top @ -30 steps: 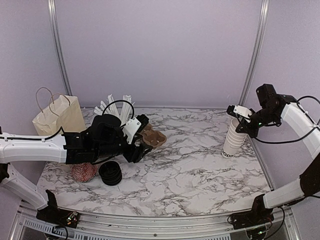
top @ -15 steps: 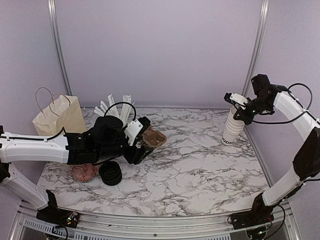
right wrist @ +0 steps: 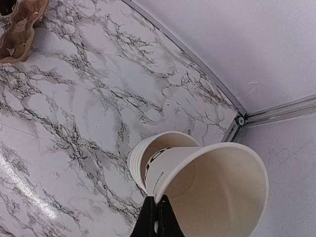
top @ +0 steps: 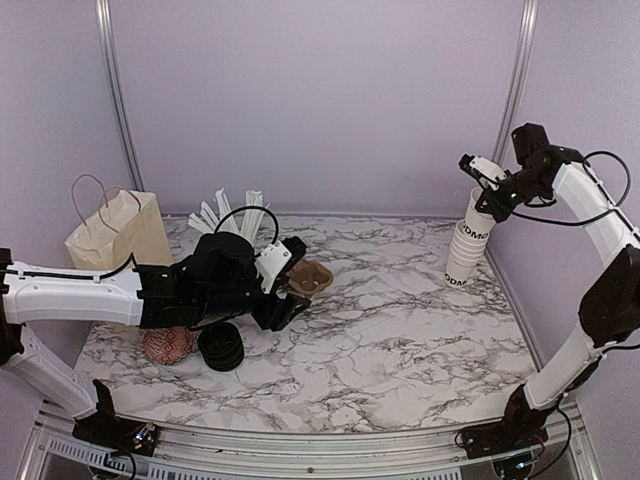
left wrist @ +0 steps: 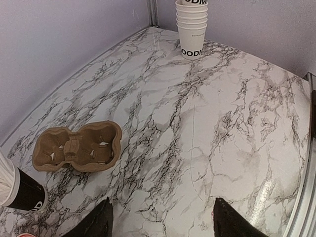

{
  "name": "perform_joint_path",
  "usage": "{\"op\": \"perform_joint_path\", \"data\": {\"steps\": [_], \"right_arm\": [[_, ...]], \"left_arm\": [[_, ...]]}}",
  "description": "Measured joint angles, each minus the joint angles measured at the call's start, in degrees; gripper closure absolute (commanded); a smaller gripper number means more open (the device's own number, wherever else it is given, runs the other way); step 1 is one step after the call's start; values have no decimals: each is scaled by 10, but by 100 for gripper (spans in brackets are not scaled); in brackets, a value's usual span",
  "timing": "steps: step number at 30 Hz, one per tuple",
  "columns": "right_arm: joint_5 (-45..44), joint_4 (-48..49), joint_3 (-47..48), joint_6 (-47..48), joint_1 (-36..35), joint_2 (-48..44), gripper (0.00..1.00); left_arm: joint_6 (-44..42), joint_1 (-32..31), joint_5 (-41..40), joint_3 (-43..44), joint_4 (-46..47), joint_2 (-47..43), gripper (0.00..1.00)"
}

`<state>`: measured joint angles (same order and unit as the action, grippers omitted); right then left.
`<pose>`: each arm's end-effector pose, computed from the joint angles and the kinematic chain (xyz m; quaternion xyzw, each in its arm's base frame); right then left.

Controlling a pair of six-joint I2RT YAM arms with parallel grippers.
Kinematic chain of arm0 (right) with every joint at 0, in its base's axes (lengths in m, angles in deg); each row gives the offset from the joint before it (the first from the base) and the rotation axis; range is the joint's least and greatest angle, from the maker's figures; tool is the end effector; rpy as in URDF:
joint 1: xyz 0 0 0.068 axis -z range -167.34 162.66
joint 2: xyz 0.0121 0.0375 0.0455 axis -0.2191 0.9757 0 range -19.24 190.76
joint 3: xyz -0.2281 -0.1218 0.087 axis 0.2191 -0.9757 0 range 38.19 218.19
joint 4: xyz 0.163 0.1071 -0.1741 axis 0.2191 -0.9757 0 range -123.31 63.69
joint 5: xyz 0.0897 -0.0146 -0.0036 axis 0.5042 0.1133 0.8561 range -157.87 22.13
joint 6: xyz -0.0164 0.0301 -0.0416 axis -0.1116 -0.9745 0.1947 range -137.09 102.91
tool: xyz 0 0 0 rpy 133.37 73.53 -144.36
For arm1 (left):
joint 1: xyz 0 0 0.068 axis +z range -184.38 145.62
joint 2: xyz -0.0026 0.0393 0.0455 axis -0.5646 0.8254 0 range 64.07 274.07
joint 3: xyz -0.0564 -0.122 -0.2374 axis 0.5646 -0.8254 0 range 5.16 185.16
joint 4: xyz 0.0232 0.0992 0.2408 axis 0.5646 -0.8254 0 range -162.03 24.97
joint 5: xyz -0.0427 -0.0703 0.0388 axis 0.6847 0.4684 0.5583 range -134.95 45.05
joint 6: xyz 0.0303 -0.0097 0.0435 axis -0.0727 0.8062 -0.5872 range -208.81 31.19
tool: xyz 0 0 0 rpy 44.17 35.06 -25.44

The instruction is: Pack the takeout coffee

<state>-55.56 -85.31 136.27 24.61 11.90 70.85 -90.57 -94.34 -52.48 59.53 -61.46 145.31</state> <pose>0.3231 0.0118 0.3865 -0.3727 0.8607 -0.0213 0.3462 0.1671 -0.2798 0.2739 0.3966 0.7340 -0.2189 0.5060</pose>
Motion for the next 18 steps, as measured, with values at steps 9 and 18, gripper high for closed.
{"op": "perform_joint_path", "data": {"steps": [9,18], "right_arm": [[3,-24,36,-8,22,13,100],[23,-40,48,-14,-27,-45,100]], "left_arm": [[-2,-1,1,12,-4,5,30],[-6,-4,-12,38,-31,10,27]]}}
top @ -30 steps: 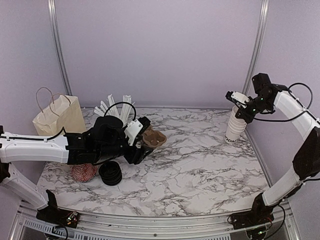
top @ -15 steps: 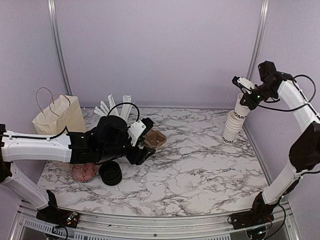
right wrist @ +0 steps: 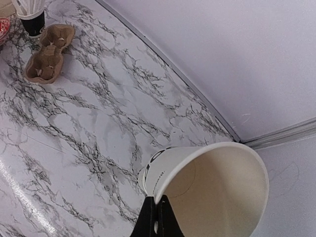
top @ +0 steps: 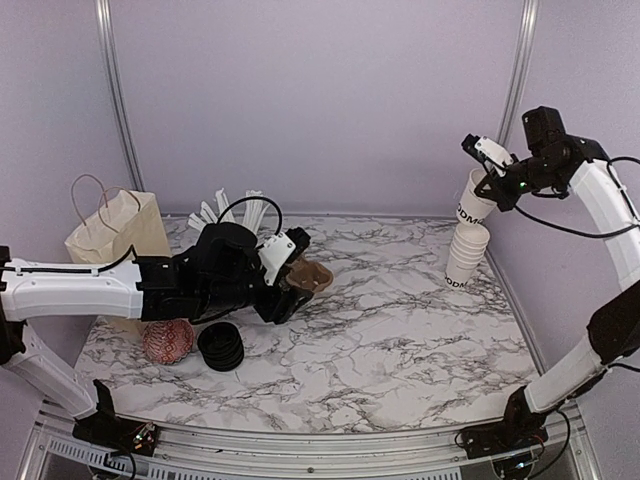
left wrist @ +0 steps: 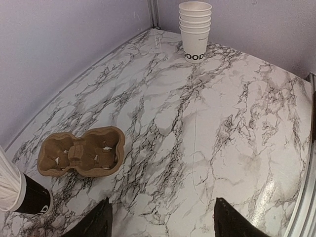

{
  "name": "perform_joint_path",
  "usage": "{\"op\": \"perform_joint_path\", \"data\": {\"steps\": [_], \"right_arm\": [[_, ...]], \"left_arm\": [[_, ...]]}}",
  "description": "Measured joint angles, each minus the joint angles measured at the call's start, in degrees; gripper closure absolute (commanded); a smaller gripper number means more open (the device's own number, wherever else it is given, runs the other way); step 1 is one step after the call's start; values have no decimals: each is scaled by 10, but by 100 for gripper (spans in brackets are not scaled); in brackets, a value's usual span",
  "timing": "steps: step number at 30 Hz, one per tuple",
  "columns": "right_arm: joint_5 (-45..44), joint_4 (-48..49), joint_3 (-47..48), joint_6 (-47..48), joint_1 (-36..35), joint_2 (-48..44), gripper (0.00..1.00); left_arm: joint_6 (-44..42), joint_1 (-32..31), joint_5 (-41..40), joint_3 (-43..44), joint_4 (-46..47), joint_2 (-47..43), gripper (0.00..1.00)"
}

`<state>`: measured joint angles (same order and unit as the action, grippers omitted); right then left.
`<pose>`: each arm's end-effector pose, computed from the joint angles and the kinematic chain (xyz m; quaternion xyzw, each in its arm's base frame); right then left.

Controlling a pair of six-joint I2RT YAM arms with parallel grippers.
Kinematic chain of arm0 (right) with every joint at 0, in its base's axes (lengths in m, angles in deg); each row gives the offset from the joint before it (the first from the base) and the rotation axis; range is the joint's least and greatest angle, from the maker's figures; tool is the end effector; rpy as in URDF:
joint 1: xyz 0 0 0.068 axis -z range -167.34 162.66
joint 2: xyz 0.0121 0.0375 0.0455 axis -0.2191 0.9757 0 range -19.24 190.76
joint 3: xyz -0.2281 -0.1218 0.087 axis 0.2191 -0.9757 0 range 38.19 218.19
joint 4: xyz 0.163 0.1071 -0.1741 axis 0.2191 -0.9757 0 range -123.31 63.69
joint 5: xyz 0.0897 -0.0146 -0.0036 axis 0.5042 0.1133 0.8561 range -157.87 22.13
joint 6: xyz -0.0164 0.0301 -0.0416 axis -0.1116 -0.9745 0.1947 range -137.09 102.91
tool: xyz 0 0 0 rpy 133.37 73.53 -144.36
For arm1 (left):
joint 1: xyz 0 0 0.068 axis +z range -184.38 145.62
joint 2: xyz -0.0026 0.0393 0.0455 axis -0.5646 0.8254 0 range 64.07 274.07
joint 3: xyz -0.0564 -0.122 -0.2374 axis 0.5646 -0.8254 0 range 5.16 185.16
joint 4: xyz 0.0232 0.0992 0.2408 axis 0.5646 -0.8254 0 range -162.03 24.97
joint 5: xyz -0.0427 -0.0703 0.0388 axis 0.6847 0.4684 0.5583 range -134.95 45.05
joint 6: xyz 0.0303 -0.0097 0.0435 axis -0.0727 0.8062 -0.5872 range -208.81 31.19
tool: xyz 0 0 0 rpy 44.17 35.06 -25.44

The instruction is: Pack the takeout coffee

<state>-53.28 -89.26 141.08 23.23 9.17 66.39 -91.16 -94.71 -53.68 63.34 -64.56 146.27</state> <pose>0.2908 0.0266 0.4292 -0.3871 0.8345 -0.0066 0.3921 0.1692 -0.2863 0.2865 0.3982 0.7341 -0.2091 0.5087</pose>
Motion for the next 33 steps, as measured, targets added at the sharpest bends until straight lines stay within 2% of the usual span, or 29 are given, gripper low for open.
{"op": "perform_joint_path", "data": {"steps": [3,7,14,20,25,33], "right_arm": [[30,18,-43,6,-38,-52,100],[51,58,-148,16,-133,-92,100],[37,129,-319,39,-339,-70,100],[21,184,-357,49,-469,-56,100],[-2,226,-356,50,-516,-8,99],[-30,249,-356,60,-519,39,99]], "left_arm": [[0,0,-33,29,-22,-2,24],[0,1,-110,68,-47,-6,23],[45,28,-200,95,-99,-6,23],[104,71,-207,95,-155,-6,25],[127,77,-196,95,-215,-10,28],[155,77,-169,92,-315,-49,31]]}}
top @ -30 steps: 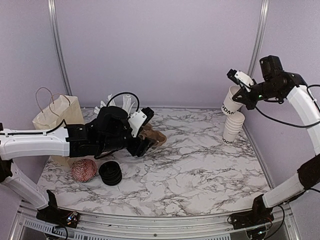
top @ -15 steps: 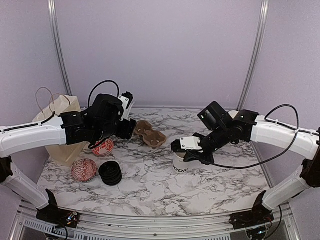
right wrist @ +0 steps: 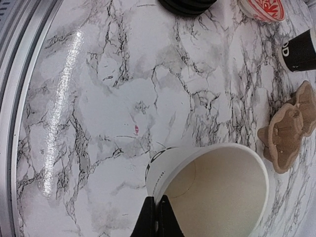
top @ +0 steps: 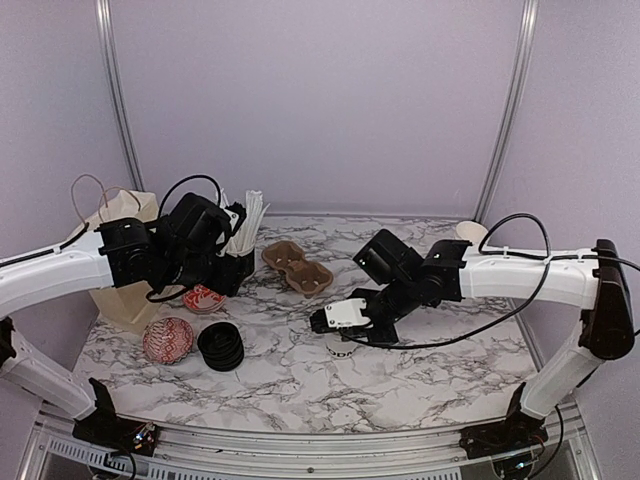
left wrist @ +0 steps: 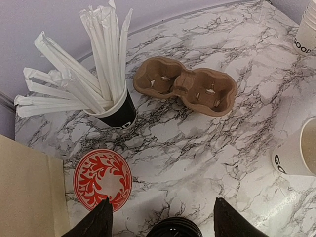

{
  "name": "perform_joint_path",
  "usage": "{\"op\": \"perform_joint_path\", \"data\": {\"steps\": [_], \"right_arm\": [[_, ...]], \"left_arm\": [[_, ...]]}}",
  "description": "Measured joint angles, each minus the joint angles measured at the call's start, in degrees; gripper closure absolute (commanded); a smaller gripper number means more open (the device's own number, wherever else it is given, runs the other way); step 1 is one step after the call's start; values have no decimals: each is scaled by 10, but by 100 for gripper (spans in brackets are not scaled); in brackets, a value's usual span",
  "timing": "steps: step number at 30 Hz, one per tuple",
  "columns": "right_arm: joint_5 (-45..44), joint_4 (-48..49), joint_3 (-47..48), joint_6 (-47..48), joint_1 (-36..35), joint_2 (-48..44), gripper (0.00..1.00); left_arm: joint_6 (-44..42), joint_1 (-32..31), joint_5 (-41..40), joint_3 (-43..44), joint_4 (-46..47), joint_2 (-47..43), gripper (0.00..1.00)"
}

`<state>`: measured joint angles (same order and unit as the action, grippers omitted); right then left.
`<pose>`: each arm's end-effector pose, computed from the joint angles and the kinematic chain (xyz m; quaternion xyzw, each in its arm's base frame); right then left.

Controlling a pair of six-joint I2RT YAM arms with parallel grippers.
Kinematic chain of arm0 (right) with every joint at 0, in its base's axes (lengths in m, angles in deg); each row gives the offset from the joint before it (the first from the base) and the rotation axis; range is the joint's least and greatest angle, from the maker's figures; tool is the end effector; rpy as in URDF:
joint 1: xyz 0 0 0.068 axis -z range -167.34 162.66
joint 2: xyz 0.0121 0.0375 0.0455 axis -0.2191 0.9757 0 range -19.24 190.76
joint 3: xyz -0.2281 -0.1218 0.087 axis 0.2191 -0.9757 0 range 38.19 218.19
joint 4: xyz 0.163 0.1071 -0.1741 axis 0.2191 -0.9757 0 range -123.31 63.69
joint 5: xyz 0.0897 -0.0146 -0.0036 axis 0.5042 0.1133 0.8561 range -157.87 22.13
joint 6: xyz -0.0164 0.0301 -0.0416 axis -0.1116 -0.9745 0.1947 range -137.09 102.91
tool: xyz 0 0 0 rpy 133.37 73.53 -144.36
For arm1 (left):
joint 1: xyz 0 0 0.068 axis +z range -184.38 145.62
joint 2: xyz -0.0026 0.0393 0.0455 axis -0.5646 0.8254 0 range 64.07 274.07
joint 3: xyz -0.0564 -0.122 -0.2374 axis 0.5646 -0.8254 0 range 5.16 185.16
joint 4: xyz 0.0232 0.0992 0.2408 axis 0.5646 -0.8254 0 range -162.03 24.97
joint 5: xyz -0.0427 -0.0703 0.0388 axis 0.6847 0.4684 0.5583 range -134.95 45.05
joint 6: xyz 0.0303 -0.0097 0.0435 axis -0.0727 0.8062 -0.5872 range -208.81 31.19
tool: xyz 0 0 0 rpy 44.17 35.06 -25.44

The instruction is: Pack the takeout coffee

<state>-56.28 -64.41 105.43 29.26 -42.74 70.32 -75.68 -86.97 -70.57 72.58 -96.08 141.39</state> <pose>0.1766 0.2684 0.2453 -0.7625 0.5870 0.1174 0.2455 0.1907 -0.2242 0.3185 0.2129 0.8661 -0.0502 0.4494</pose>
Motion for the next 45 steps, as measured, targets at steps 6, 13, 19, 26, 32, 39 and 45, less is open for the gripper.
{"op": "perform_joint_path", "data": {"steps": [6,13,19,26,32,39,45], "right_arm": [[9,8,5,2,-1,17,98],[19,5,28,-4,-11,47,71],[32,-16,52,-4,-14,29,60],[89,-14,35,-18,54,-79,61],[121,58,-63,-50,164,-113,62],[140,118,-135,-75,204,-112,62],[159,149,-145,-78,207,-115,62]], "left_arm": [[13,-6,44,-9,-56,-28,35],[18,-26,83,-35,-92,-29,41],[21,-52,101,-56,-122,-27,41],[43,-71,136,-56,-149,3,45],[59,-71,153,-56,-158,32,55],[71,-71,139,-54,-163,92,61],[84,-71,125,-48,-169,121,68]]}}
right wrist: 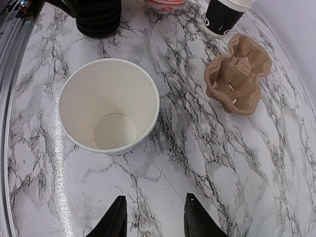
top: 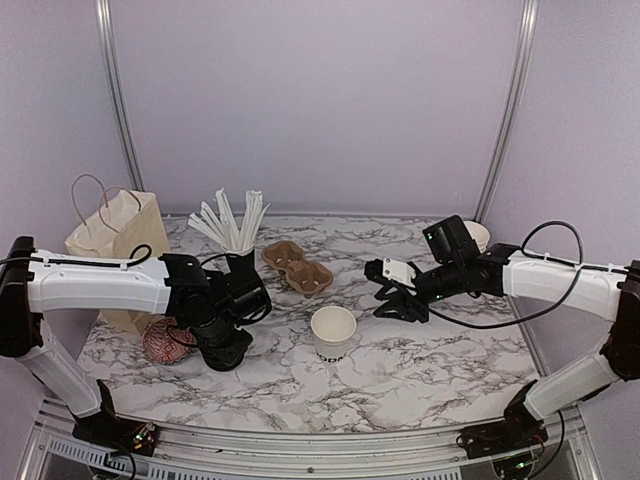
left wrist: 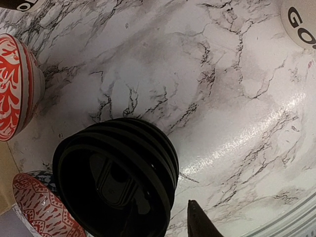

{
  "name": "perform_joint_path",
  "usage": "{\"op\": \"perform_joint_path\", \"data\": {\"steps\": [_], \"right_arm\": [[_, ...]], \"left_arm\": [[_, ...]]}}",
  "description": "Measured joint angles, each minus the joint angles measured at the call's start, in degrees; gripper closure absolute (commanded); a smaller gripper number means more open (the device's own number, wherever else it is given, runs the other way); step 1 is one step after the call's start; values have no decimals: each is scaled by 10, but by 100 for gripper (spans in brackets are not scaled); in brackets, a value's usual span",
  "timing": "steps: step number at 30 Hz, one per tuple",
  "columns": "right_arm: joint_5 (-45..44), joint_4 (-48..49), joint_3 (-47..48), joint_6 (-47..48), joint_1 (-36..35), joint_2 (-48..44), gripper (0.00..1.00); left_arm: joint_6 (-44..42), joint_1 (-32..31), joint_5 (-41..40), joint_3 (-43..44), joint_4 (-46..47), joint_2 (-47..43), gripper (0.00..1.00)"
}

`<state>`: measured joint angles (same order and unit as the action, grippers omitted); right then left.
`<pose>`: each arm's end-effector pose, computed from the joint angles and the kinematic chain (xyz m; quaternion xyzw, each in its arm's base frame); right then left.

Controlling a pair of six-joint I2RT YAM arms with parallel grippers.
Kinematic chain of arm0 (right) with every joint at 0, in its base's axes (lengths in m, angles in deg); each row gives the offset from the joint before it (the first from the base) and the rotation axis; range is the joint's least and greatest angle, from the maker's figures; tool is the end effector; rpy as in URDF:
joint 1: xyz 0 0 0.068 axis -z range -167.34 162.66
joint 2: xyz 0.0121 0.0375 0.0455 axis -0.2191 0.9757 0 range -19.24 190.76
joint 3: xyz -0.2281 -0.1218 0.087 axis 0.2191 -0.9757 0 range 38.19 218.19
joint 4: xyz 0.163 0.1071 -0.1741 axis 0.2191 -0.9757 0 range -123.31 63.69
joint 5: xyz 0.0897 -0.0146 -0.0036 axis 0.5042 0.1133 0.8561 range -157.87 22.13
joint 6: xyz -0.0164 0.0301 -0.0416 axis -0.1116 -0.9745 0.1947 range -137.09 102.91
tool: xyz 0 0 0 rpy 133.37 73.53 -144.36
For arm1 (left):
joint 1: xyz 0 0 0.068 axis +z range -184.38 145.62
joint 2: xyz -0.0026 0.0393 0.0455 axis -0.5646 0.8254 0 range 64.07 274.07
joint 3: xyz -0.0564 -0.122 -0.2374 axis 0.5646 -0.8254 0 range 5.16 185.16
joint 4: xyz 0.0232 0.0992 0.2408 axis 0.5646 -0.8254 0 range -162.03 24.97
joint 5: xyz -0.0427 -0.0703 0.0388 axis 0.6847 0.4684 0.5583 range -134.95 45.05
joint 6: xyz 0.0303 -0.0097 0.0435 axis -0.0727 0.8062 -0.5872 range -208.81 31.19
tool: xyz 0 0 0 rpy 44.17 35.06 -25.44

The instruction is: Pack the takeout coffee

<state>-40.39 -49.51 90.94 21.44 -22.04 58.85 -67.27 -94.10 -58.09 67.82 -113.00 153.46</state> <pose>0.2231 0.1743 0.2421 -0.6093 0.6791 0.2106 0.3511 0.1540 -0.2479 0.2160 0.3077 0.9354 0.0000 0.1742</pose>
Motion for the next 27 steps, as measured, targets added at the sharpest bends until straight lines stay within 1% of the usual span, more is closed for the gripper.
{"op": "perform_joint_path", "data": {"steps": [12,21,24,27], "right_arm": [[20,5,-2,1,0,4,62],[29,4,-2,3,0,8,62],[34,2,-2,3,0,8,63],[36,-17,9,2,0,8,62]], "left_arm": [[8,0,0,6,-1,7,89],[8,0,4,30,-12,7,91],[7,0,13,53,-24,5,91],[2,0,24,100,-32,-4,91]]}}
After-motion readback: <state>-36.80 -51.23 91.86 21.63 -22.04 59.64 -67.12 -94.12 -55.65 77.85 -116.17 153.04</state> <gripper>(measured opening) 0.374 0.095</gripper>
